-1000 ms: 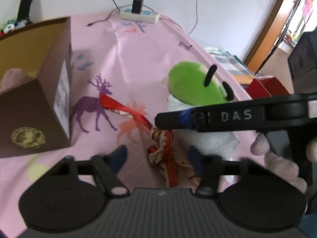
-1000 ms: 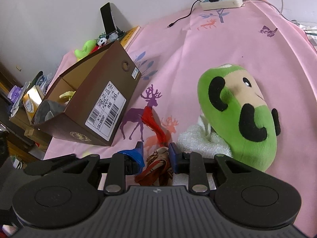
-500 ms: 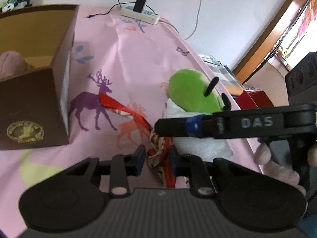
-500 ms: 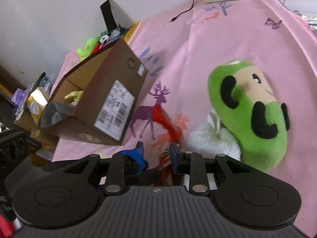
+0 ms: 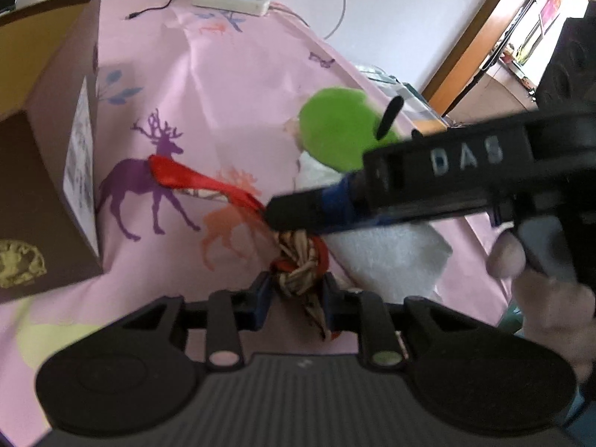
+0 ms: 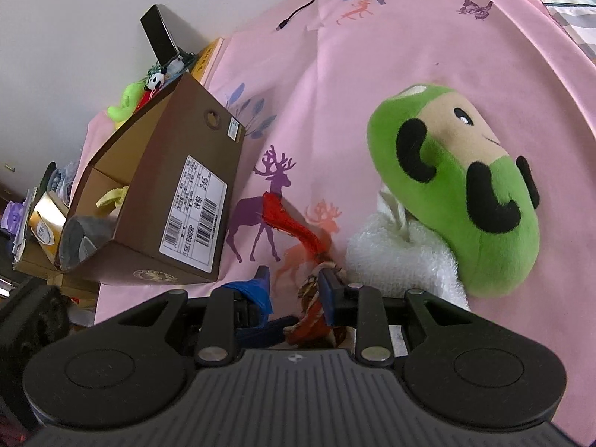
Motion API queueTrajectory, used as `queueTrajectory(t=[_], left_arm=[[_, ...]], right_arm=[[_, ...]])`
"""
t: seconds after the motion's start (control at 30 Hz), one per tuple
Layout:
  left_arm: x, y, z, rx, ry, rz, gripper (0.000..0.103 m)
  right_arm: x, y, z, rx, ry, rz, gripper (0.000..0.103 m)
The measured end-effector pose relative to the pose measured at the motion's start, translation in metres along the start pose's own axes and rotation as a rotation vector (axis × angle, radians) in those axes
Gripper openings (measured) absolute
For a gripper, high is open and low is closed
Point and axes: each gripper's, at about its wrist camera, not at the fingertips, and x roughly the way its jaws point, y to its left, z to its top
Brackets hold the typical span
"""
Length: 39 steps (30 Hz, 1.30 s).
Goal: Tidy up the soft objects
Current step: 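Grasp the red-and-white rope toy with the right gripper, then carry the rope toy into the box and open the right gripper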
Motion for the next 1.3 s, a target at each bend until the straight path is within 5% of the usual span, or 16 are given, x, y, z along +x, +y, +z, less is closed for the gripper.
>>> queueTrajectory(t=[0.3,0.47,0.73,1.0,1.3], left_arm=[[-0.023,0.013,0.002,0.025,-0.059,-0.059,0.01],[-0.038,0.025,-0.005,0.032,-0.07,-0.078,0.009],[-0.081,0.037,0.006,0.044,-0.16,-0.135,0.009],[-0.146,0.047,0.041,0.06,-0.343,-0.179,0.009],[-0.218,0.082,0.07,0.105,-0.534,-0.06,0.009]], right_arm=[[0.005,0.011,-0.001,-0.024,0.022,-0.085,0.01],[0.009,0.016,-0.002,-0.004,0.033,-0.068,0.001],[-0.007,0.035,-0.002,0.029,-0.039,0.016,0.0],[-0.045,0.072,0.022,0.018,-0.19,0.197,0.0],[-0.038,0.133,0.073,-0.014,-0.275,0.448,0.0]])
